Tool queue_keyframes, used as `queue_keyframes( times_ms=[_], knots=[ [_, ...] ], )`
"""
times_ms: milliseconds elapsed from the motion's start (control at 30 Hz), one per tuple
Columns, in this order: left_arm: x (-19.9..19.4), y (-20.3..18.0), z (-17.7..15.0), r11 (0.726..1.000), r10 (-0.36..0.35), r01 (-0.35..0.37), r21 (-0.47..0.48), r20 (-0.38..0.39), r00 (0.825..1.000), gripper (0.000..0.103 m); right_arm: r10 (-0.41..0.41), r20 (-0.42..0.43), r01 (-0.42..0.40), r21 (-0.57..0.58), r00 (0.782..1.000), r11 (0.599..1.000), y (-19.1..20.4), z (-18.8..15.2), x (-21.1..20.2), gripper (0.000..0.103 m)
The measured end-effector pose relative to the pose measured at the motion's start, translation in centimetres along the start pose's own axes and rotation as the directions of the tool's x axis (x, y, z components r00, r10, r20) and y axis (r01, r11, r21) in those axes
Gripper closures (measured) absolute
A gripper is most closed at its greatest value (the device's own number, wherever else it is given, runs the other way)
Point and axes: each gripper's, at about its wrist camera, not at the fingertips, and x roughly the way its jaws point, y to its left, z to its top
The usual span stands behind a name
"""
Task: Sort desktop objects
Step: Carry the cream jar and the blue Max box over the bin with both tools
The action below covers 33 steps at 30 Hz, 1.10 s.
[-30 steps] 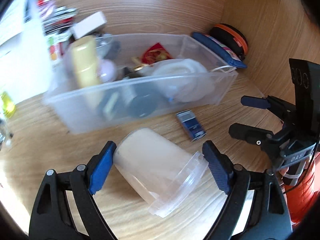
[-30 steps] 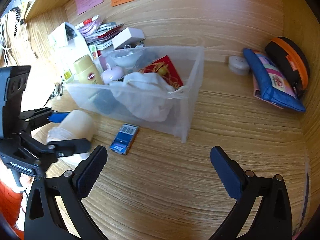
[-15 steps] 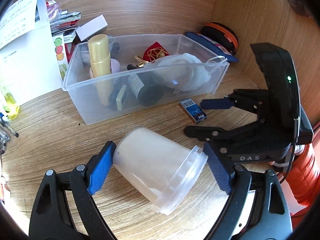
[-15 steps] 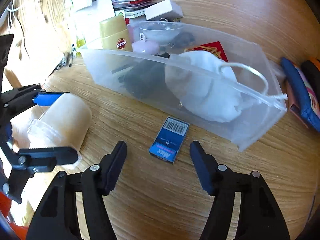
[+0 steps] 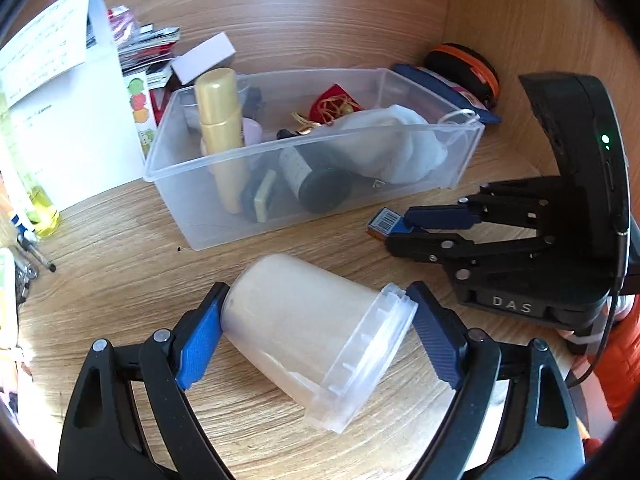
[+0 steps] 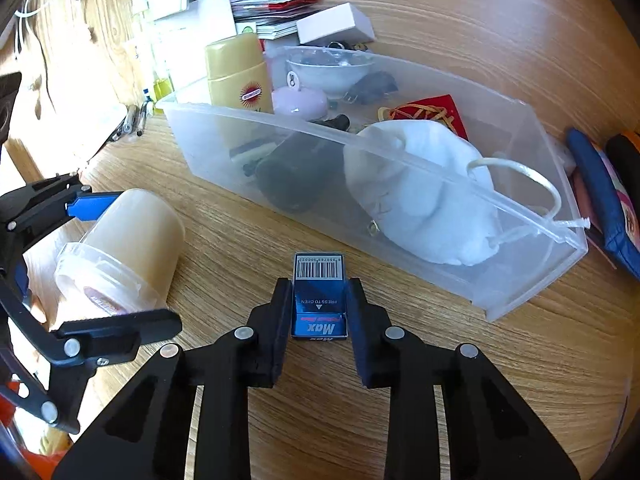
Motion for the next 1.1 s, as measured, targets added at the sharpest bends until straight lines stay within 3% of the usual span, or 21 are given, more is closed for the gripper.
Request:
queue_keyframes(
  times_ms=[400, 1000, 1100],
  knots=[
    [-1.9, 0.8, 1.1, 0.998, 0.033, -0.029, -0.057, 0.071, 0.997, 0.015, 0.038, 0.088, -0.041, 0.026, 0.995, 0.999, -0.3, 0.1, -3.2, 0.078],
    [-5.2, 0.2, 5.8, 0.997, 0.037, -0.026, -0.066, 0.181, 0.983, 0.015, -0.009, 0.209, 0.008, 0.004, 0.978, 1.000, -1.6, 1.1, -8.8, 0.078],
    [-5.7, 0.5, 7.1, 0.997, 0.010, 0.005, -0.071, 0.205, 0.979, 0.015, -0.018, 0.226, 0.017, 0.010, 0.974, 1.000, -2.5, 1.5, -9.6, 0.078]
  ],
)
